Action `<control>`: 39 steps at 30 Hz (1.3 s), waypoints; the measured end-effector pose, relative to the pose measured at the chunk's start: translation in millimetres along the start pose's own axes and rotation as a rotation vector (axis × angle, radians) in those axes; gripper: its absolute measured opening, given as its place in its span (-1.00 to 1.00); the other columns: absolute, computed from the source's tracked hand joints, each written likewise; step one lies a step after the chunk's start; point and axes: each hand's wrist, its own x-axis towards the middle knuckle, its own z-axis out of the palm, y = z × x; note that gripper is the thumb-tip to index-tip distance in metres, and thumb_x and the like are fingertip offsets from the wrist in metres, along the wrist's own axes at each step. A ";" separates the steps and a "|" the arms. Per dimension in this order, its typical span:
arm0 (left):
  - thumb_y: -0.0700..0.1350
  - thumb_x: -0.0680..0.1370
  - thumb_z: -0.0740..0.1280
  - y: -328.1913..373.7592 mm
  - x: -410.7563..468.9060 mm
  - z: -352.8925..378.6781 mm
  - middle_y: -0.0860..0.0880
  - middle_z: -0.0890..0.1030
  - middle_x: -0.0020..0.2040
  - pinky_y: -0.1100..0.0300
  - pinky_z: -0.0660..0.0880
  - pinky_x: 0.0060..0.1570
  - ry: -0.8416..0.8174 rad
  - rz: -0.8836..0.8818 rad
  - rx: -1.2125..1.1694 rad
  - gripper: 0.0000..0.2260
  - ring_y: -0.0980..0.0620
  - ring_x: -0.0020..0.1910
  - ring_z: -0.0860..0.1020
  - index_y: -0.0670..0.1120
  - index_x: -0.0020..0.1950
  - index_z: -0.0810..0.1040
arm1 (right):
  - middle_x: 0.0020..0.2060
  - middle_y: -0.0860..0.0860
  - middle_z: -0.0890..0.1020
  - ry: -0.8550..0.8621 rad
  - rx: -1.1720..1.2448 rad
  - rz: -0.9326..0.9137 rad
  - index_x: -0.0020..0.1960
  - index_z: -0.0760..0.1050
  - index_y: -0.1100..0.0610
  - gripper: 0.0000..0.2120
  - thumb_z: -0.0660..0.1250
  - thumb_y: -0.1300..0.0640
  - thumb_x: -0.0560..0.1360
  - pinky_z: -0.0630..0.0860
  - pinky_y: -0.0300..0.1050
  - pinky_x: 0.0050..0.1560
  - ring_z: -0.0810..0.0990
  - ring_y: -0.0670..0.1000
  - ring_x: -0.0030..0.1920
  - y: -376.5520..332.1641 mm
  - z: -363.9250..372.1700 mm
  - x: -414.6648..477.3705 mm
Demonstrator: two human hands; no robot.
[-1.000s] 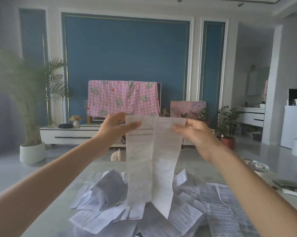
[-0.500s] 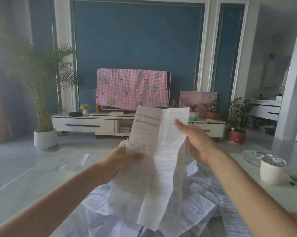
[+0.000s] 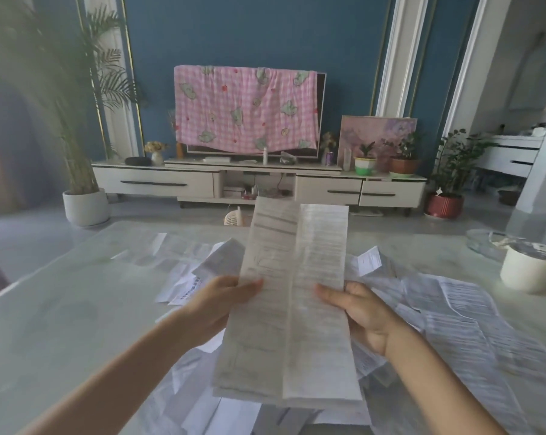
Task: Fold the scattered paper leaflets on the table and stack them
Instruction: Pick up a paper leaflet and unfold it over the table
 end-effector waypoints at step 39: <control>-0.22 0.49 0.35 -1.9 3.2 4.5 -0.03 0.68 -0.17 0.21 0.58 -0.17 -0.450 -0.207 0.430 -0.92 0.06 -0.22 0.65 -0.17 -0.06 0.61 | -0.02 0.10 0.69 -0.397 -0.633 0.053 0.10 0.58 0.20 -0.71 0.45 0.14 0.40 0.58 -0.15 -0.01 0.67 0.04 -0.02 -13.7 2.2 -14.9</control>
